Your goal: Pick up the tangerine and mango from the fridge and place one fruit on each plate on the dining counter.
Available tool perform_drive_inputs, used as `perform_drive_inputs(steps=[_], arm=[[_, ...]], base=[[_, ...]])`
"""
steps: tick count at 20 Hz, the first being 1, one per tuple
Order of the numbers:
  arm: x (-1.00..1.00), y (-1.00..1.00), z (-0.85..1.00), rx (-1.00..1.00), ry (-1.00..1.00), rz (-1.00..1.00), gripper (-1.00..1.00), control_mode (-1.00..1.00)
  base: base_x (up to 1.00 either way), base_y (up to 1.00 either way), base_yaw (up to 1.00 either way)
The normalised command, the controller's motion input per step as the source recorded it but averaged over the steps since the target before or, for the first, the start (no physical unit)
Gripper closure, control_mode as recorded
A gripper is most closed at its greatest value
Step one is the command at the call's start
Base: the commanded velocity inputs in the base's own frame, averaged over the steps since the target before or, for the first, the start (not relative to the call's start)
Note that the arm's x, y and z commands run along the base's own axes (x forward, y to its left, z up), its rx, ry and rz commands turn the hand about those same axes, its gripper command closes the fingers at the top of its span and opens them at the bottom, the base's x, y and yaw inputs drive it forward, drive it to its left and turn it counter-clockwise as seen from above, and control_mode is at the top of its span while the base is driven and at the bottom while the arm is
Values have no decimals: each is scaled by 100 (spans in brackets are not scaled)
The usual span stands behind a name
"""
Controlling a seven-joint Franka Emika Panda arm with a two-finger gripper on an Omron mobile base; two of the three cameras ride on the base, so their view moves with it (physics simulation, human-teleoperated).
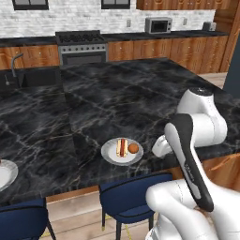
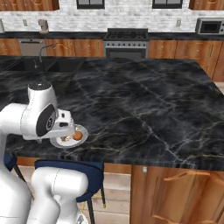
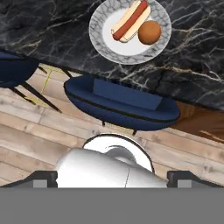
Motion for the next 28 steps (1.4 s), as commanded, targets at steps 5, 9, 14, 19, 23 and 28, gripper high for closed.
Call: perform_drive_inputs(steps=[5, 9, 14, 19, 23, 28], arm=[[-20, -23, 13, 10, -2, -27, -100, -100], [-13, 0, 33, 0, -10, -19, -100, -100], [-60, 0, 26, 0, -17, -10, -100, -100], [-41, 0, 11, 0, -10, 0, -100, -100], [0, 0, 0, 0, 0, 0, -100, -100], [0, 0, 0, 0, 0, 0, -100, -100]], base=[[0, 0, 0], [0, 0, 0], [0, 0, 0], [0, 0, 0], [0, 0, 0], [0, 0, 0]])
